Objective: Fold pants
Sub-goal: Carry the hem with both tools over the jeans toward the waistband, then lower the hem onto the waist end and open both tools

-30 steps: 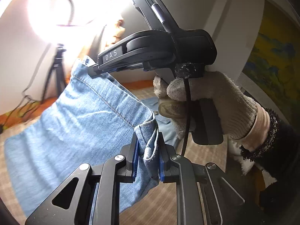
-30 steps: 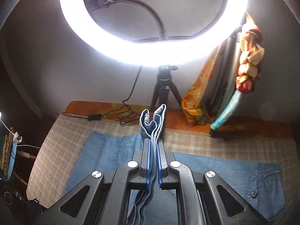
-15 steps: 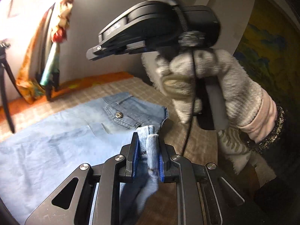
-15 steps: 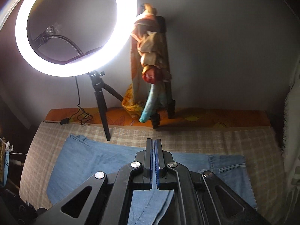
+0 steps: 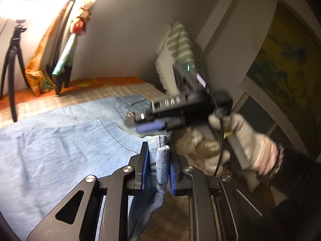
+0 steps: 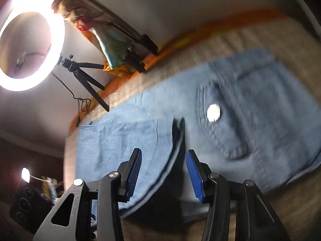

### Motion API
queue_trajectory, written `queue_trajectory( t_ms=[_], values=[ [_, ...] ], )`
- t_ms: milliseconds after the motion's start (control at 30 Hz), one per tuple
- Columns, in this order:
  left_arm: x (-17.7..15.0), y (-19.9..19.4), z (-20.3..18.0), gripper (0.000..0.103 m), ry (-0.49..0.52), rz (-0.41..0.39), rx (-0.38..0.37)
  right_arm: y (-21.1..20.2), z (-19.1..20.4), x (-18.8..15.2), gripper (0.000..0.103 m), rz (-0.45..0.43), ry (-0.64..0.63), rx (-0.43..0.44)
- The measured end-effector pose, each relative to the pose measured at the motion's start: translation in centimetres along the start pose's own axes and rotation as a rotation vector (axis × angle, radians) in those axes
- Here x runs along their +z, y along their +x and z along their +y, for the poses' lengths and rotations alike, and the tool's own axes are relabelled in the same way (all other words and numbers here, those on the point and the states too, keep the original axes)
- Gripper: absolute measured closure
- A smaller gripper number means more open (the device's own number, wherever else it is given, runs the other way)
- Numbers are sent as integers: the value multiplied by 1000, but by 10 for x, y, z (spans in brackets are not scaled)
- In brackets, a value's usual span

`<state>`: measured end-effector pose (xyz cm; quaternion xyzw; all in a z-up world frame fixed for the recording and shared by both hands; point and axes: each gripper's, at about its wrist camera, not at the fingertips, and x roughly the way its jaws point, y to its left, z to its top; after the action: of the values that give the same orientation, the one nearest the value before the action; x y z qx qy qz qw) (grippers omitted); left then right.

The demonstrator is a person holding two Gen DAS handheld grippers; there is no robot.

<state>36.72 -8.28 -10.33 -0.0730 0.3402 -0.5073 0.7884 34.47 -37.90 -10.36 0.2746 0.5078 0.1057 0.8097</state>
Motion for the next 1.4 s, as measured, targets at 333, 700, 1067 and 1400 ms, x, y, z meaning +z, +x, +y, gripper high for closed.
queue_trajectory(
  t_ms=[333, 700, 1067, 1400],
  values=[
    [1, 24, -41, 88, 40, 20, 16, 38, 1, 1, 58, 0, 89, 128],
    [12, 59, -59, 88, 70, 28, -39, -2, 87, 27, 99, -169, -347, -152],
    [48, 130, -66, 88, 25, -11, -122, -37, 71, 84, 99, -202, -499, -371],
    [37, 196, -75, 88, 15, 46, -107, -19, 12, 101, 99, -157, -477, -411]
  ],
)
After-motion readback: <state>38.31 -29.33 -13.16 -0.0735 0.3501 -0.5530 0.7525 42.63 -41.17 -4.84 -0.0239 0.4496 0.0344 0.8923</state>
